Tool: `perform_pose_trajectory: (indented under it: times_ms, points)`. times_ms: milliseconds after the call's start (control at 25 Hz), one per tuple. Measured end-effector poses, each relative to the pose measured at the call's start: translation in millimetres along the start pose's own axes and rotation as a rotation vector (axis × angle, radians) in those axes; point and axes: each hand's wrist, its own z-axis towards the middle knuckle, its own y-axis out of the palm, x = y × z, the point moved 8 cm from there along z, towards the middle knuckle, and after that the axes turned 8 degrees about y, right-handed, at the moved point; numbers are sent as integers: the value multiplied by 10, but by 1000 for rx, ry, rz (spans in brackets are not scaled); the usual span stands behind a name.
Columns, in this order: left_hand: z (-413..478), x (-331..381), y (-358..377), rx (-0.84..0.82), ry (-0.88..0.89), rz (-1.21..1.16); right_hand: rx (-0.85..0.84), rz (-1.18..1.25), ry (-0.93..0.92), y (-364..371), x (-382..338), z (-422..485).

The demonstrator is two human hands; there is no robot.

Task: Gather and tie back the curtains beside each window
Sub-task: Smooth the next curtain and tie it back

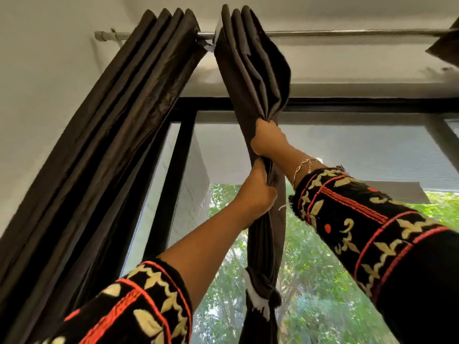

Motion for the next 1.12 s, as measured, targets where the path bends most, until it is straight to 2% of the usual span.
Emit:
perform_pose_trajectory:
  times_ms: [440, 560, 720, 880, 1000, 1120]
  points:
    - [374, 412, 1289, -63, 9, 58, 21, 76, 105, -727, 1377, 134]
    - [352, 413, 1504, -58, -2, 105, 8, 73, 55, -803, 1566, 48]
    - [233, 431, 1559, 21, -19, 215, -69, 81, -136, -812, 1517, -151]
    - [84, 524, 1399, 106, -18, 297, -89, 228, -228, -889, 1458, -455]
    - [-93, 512, 1330, 38, -136, 532, -53, 279, -162, -955, 1651, -707]
    - [-377, 575, 1289, -24, -237, 706, -88, 149, -68, -935, 1888, -1017]
